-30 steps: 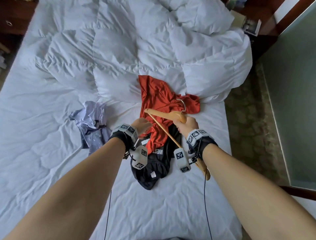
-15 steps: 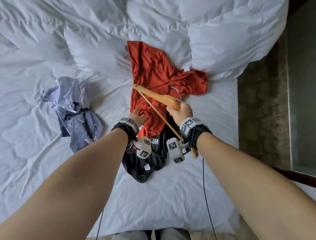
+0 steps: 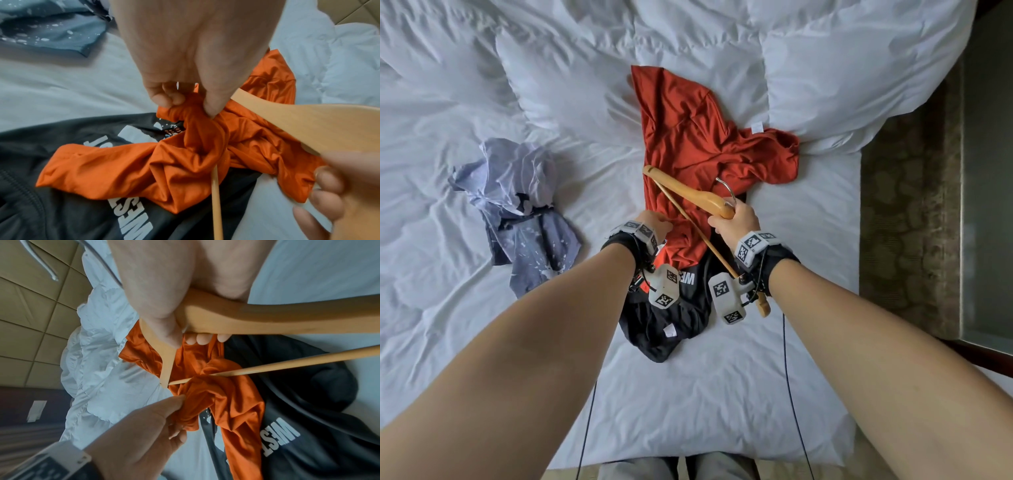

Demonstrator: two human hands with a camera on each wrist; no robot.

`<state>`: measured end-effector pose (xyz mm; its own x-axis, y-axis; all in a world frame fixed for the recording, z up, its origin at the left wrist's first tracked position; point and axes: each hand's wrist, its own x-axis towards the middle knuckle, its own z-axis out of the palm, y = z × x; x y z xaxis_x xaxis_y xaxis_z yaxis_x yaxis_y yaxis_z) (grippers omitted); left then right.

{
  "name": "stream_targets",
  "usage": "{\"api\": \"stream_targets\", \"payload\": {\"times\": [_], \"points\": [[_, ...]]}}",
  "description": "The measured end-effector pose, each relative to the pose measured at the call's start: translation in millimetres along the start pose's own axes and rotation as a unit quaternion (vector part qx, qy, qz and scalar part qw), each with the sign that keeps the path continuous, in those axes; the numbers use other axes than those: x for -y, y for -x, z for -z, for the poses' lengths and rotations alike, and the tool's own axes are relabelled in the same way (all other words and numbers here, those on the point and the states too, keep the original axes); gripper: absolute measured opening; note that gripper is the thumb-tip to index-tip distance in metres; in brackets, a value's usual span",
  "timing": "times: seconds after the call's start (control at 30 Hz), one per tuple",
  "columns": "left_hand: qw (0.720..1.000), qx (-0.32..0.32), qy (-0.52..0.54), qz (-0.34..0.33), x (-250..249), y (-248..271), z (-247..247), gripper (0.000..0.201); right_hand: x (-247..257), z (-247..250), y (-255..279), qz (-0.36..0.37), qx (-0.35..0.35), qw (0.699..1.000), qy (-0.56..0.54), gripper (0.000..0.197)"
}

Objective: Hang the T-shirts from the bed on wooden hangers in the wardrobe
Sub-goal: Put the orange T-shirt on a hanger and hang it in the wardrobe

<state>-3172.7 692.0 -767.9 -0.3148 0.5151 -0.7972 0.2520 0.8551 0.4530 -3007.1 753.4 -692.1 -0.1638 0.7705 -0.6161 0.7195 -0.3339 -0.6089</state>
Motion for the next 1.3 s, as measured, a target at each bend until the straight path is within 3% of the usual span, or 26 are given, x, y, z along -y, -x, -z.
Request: {"api": "stream_targets", "payload": {"times": [0.13,0.4,0.5,0.6,0.67,0.83,0.97,1.2,1.3], "points": [[0.999,-0.021,-0.039,-0.023,-10,23,7,0.032,0,-3,5,-0.009,0.006,1.000,0.011,0.015],[0.996,-0.035,0.075,-0.045,-22,62,28,0.023,15,2,29,0.038,0.020,0.999,0.010,0.021],[0.985,-0.028,0.160,-0.059,-38,88,41,0.029,24,13,42,0.089,0.037,0.995,0.032,0.043],[0.979,-0.039,0.179,-0.091,-58,120,53,0.023,39,25,63,0.126,0.069,0.989,0.046,0.072],[0.975,-0.039,0.189,-0.110,-71,145,60,0.019,49,34,80,0.148,0.064,0.986,0.038,0.077],[0.969,-0.062,0.169,-0.167,-97,212,78,0.016,76,57,123,0.199,-0.010,0.980,0.026,0.059],[0.966,-0.096,0.145,-0.192,-109,263,89,0.018,96,84,160,0.225,-0.021,0.974,0.024,0.046],[0.938,-0.209,0.090,-0.262,-126,354,109,0.023,137,130,229,0.288,-0.061,0.956,-0.006,0.040],[0.926,-0.229,0.055,-0.297,-127,396,123,0.025,158,145,259,0.318,-0.083,0.944,-0.021,0.035]]}}
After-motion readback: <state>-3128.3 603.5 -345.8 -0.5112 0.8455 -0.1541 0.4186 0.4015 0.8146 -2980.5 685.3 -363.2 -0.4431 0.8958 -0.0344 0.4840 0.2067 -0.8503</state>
